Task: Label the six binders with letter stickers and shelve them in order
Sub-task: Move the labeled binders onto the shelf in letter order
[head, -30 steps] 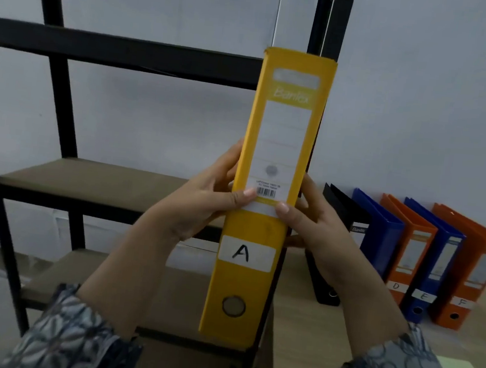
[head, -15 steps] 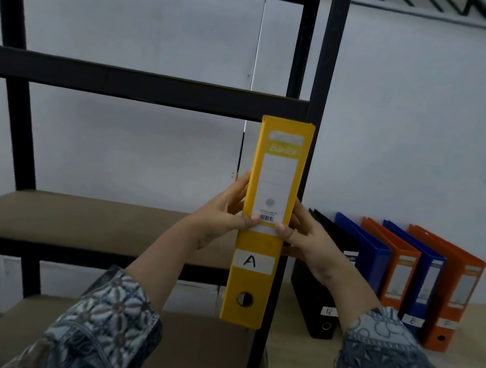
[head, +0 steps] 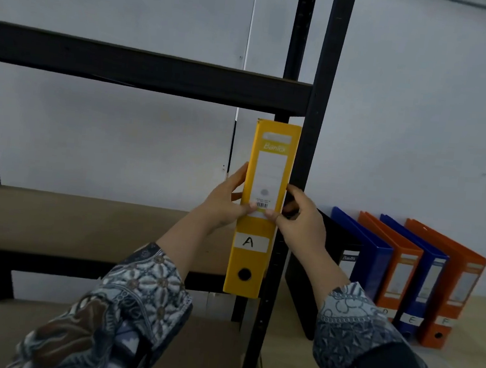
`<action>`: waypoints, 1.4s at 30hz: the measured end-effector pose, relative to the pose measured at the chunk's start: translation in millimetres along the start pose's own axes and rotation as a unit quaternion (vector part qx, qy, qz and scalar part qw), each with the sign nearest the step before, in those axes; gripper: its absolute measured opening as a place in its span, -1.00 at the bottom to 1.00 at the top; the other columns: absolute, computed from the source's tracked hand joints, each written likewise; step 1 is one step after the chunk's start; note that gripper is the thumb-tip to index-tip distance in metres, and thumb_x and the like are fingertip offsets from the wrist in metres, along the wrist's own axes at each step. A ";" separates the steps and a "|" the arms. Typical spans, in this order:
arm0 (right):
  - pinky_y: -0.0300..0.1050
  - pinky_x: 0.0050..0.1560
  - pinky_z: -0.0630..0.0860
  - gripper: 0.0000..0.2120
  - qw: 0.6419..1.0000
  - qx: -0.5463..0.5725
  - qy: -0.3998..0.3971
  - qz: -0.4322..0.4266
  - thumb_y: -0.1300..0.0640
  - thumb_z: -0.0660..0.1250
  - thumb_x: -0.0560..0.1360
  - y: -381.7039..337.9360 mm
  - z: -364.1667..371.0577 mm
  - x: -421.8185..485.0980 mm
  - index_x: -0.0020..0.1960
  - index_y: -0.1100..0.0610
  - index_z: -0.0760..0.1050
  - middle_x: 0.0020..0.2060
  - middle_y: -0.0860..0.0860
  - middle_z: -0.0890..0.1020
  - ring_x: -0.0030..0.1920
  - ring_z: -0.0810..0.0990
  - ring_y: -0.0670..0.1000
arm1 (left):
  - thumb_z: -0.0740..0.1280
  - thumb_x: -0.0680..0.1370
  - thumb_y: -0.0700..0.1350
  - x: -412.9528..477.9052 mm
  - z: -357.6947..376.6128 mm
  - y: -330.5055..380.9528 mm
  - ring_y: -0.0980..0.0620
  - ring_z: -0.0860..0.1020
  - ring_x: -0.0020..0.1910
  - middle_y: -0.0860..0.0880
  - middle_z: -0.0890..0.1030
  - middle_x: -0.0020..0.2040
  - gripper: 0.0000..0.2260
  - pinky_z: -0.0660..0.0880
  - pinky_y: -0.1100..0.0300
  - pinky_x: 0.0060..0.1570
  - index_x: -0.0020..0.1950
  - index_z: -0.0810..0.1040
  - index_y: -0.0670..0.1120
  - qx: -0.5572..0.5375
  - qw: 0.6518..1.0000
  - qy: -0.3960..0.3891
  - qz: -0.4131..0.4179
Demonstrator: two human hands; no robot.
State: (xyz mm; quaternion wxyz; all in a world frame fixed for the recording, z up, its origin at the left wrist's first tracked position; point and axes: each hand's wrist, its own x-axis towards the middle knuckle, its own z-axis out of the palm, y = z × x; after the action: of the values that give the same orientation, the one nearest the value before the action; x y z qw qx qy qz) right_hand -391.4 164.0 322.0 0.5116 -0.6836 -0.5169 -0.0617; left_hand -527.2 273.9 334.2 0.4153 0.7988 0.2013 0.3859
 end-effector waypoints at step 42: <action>-0.08 -0.12 0.47 -0.38 0.987 -0.033 0.101 0.118 -0.06 0.43 0.41 50.0 20.5 -2.8 0.32 0.10 0.21 0.25 0.12 0.36 0.08 0.49 0.07 | 0.46 0.45 -0.12 31.1 37.9 -18.4 -0.08 0.21 0.48 -0.07 0.16 0.52 -0.14 0.33 -0.14 0.37 0.56 -0.06 0.06 0.003 0.988 0.141 -0.070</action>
State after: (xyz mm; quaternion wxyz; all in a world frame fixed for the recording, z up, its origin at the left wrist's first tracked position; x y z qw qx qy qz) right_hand -363.3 180.7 278.8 0.5419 -0.7465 -0.3763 -0.0871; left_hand -478.2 285.2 319.5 0.4063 0.7217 0.3145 0.4638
